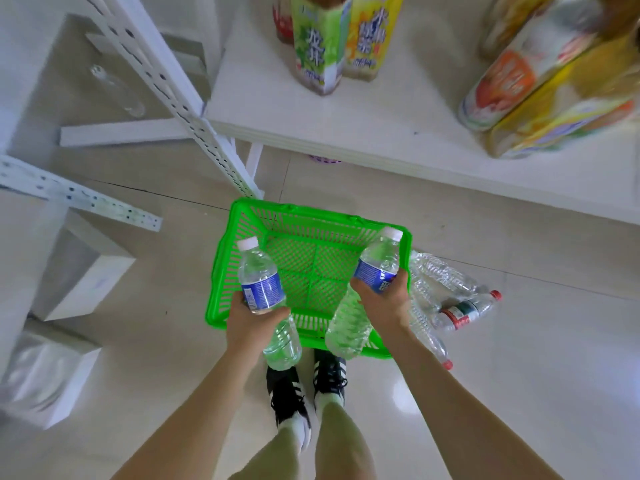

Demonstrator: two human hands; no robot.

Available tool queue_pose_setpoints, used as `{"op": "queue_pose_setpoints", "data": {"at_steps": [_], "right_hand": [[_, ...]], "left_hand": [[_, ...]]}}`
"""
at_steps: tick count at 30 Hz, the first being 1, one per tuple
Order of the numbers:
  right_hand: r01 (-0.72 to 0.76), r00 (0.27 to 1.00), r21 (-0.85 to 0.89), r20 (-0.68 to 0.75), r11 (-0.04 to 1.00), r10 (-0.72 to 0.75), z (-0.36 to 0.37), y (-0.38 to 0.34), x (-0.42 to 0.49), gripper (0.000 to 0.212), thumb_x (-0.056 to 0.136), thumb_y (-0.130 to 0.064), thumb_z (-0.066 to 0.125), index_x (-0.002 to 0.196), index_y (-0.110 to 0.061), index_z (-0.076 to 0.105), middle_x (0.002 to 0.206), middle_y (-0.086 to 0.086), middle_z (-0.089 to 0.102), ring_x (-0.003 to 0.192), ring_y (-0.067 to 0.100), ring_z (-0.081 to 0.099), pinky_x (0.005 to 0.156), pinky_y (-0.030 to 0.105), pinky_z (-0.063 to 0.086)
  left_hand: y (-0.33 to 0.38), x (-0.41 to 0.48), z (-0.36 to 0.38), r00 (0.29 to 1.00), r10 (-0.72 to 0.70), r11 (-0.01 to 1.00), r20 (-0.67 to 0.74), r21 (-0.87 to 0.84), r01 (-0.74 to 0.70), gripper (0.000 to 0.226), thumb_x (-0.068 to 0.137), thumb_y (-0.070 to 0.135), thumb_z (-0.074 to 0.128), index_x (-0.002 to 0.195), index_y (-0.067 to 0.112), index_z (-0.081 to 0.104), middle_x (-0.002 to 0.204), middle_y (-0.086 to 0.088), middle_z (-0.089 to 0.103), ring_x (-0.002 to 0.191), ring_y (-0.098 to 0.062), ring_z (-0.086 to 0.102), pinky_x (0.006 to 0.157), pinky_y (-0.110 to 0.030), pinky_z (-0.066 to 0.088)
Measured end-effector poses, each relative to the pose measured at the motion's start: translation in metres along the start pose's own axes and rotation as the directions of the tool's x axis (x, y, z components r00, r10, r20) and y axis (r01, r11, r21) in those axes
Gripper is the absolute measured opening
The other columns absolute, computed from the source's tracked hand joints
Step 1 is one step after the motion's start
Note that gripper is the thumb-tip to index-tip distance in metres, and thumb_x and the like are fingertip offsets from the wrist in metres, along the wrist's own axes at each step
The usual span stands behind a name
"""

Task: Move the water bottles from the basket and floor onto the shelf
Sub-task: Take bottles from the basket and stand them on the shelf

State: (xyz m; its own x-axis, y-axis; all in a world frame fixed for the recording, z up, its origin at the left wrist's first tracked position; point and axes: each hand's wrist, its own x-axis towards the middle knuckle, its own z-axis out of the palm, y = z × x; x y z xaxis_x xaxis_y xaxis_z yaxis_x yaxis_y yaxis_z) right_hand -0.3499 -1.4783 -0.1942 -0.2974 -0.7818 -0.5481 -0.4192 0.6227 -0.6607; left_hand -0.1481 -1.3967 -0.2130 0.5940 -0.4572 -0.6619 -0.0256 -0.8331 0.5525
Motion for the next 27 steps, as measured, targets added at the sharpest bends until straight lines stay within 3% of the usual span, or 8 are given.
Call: {"op": "queue_pose_setpoints", "data": {"at_steps": [2, 6, 12, 16, 20, 24, 27], "right_hand": [[0.005, 1.0, 0.009, 0.011, 1.0, -0.005, -0.017, -0.02, -0.017, 0.05, 0.069, -0.028, 0.084, 0.101, -0.016, 0.047, 0.075, -0.01, 0.054, 0.064, 0.007, 0.053, 0.061, 0.028, 0.043], [0.075, 0.997, 0.03, 0.005, 0.997, -0.075, -0.048, -0.061, -0.055, 0.048, 0.067, -0.031, 0.083, 0.099, -0.021, 0.049, 0.075, -0.015, 0.058, 0.062, -0.003, 0.055, 0.05, 0.015, 0.037], [0.147, 0.989, 0.082, -0.001, 0.986, -0.147, -0.087, -0.106, -0.115, 0.049, 0.065, -0.033, 0.083, 0.1, -0.021, 0.05, 0.079, -0.009, 0.063, 0.069, 0.013, 0.063, 0.063, 0.03, 0.05], [0.199, 0.98, 0.146, -0.007, 0.969, -0.2, -0.111, -0.122, -0.16, 0.05, 0.064, -0.031, 0.083, 0.099, -0.023, 0.049, 0.084, -0.004, 0.066, 0.074, 0.018, 0.067, 0.067, 0.037, 0.057], [0.27, 0.963, 0.197, -0.052, 0.942, -0.265, -0.138, -0.139, -0.21, 0.044, 0.064, -0.031, 0.085, 0.085, -0.031, 0.046, 0.076, -0.012, 0.064, 0.061, -0.004, 0.061, 0.051, 0.013, 0.045], [0.318, 0.948, 0.24, -0.058, 0.917, -0.314, -0.167, -0.154, -0.252, 0.045, 0.062, -0.03, 0.086, 0.089, -0.031, 0.05, 0.081, -0.008, 0.066, 0.069, 0.009, 0.066, 0.064, 0.033, 0.056], [0.36, 0.932, 0.26, -0.061, 0.896, -0.357, -0.192, -0.166, -0.277, 0.046, 0.061, -0.03, 0.087, 0.091, -0.028, 0.052, 0.083, -0.005, 0.068, 0.072, 0.015, 0.067, 0.07, 0.04, 0.059]], "left_hand": [[0.014, -0.023, -0.016, 0.999, 0.012, 1.0, -0.031, -0.014, -0.013, 0.053, 0.051, 0.022, 0.087, 0.095, 0.017, 0.059, 0.081, -0.002, 0.069, 0.074, -0.024, 0.067, 0.071, -0.038, 0.052], [0.047, -0.067, -0.047, 0.996, 0.056, 0.996, -0.062, -0.066, -0.061, 0.051, 0.054, 0.016, 0.087, 0.095, 0.018, 0.057, 0.081, -0.002, 0.067, 0.073, -0.023, 0.066, 0.064, -0.031, 0.048], [0.081, -0.128, -0.096, 0.985, 0.169, 0.983, -0.035, -0.066, -0.171, 0.058, 0.043, 0.029, 0.079, 0.095, 0.021, 0.056, 0.08, 0.001, 0.068, 0.072, -0.02, 0.066, 0.07, -0.036, 0.053], [0.093, -0.173, -0.126, 0.975, 0.222, 0.969, -0.025, -0.109, -0.223, 0.055, 0.046, 0.023, 0.082, 0.093, 0.023, 0.055, 0.08, 0.002, 0.068, 0.073, -0.021, 0.066, 0.071, -0.036, 0.053], [0.104, -0.217, -0.157, 0.963, 0.269, 0.955, -0.004, -0.13, -0.267, 0.054, 0.046, 0.024, 0.081, 0.092, 0.024, 0.055, 0.081, 0.004, 0.068, 0.075, -0.02, 0.067, 0.073, -0.037, 0.054], [0.113, -0.259, -0.185, 0.95, 0.313, 0.94, -0.012, -0.136, -0.312, 0.052, 0.047, 0.024, 0.082, 0.092, 0.026, 0.055, 0.081, 0.007, 0.069, 0.074, -0.016, 0.067, 0.073, -0.034, 0.055], [0.124, -0.287, -0.202, 0.935, 0.354, 0.925, -0.008, -0.142, -0.351, 0.051, 0.049, 0.022, 0.085, 0.092, 0.027, 0.057, 0.081, 0.006, 0.07, 0.074, -0.014, 0.067, 0.073, -0.034, 0.055]]}}
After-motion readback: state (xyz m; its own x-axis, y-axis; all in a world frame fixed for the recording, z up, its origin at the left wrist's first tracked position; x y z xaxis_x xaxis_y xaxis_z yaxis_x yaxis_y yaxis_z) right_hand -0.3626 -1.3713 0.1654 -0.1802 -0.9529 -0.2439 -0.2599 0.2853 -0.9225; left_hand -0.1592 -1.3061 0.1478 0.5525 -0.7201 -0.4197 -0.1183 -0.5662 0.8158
